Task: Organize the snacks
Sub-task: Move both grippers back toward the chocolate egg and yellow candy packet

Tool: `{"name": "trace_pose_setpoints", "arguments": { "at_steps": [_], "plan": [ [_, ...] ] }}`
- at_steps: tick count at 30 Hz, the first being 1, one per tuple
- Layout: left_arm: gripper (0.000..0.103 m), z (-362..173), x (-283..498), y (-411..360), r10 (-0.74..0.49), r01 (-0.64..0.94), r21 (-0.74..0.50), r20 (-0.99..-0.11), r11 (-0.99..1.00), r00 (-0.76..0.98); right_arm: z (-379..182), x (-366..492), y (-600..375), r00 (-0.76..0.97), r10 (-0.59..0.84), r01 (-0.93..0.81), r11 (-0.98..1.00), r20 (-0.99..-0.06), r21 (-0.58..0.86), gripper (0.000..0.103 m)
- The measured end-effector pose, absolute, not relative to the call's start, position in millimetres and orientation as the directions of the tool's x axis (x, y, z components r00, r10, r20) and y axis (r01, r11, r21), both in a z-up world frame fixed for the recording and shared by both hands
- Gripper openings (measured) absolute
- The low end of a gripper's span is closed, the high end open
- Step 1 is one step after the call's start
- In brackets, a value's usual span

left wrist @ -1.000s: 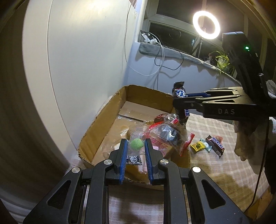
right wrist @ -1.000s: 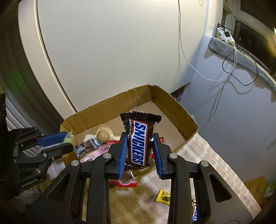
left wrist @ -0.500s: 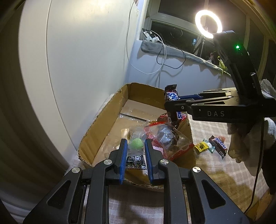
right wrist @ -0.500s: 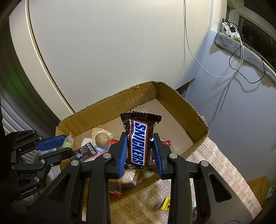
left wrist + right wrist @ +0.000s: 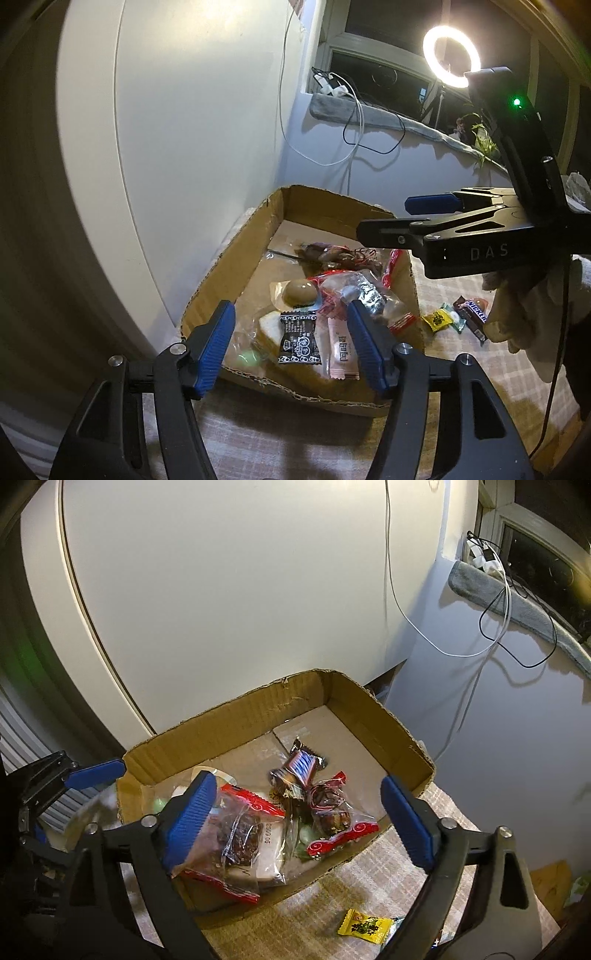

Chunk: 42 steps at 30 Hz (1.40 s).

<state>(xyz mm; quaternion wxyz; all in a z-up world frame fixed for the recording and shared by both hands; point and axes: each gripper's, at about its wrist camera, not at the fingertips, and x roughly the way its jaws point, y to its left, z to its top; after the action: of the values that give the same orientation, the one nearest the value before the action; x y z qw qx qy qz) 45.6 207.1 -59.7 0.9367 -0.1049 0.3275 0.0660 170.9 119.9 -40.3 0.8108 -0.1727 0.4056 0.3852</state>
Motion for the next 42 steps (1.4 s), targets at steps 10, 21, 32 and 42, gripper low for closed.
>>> {"name": "trace_pose_setpoints", "arguments": {
  "at_steps": [10,21,32,42],
  "plan": [
    [0.070,-53.7,43.5,203.1,0.064,-0.189,-0.139,-0.615,0.972,0.786,-32.1,167.7,109.4,0.389,0.483,-0.752,0.659,-0.785,0.033,0.093],
    [0.070,-42.3,37.7,187.4,0.073,-0.178,-0.116,-0.600,0.977,0.796,-18.5,160.3,83.7,0.414,0.493,-0.733,0.679,-0.766,0.041,0.093],
    [0.070,-32.3,36.0,158.2,0.051,-0.134,-0.098,-0.589,0.986,0.806,-8.7,150.3,37.0,0.448,0.483,-0.708,0.705,-0.752,0.031,0.094],
    [0.070,-34.9,46.4,117.2,-0.017,-0.057,-0.104,-0.601,0.993,0.799,-15.3,151.2,-46.5,0.499,0.432,-0.623,0.781,-0.751,0.035,0.099]
  ]
}}
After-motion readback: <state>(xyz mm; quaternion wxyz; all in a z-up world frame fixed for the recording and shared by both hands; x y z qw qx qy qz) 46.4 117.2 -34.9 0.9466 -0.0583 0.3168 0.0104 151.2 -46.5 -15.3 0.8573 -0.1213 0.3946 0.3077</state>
